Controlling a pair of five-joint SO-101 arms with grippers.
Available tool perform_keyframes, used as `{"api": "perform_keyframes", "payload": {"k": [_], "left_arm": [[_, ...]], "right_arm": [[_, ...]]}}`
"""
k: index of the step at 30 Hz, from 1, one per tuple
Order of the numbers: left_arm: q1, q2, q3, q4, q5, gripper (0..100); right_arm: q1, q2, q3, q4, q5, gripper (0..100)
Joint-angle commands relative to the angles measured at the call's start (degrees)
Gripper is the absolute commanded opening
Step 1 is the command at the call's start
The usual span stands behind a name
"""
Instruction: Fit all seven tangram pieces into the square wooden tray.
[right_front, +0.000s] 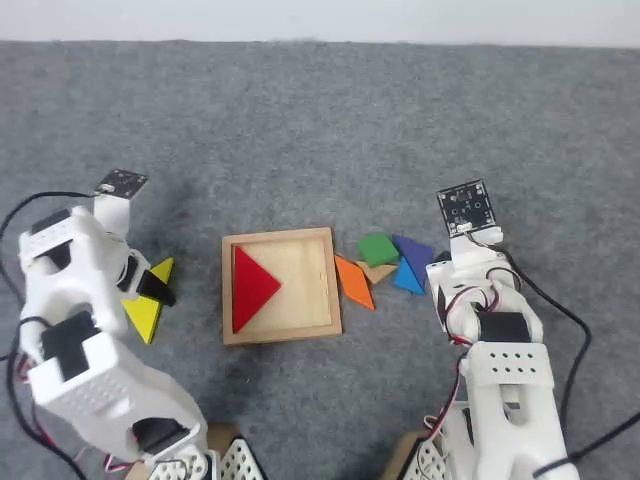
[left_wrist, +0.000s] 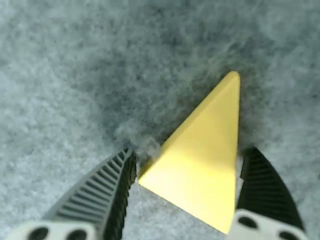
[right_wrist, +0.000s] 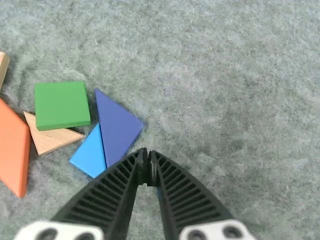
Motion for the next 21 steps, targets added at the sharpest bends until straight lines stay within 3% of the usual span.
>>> {"api": "perform_keyframes", "payload": {"k": [1,10,21], "left_arm": [[-0.4,1.5,-0.7,0.4,-0.4,32],[-6.2,-3.3,-1.2,5.0,-0.3,33],[-3.1,-2.6,1.4,6.2,-0.3,33]], "right_arm": [[0.7,-0.4,-2.5,-0.9,0.7,0.9],[0.7,-0.4,-2.5,-0.9,0.7,0.9],[0.7,-0.4,-2.5,-0.9,0.7,0.9]]}}
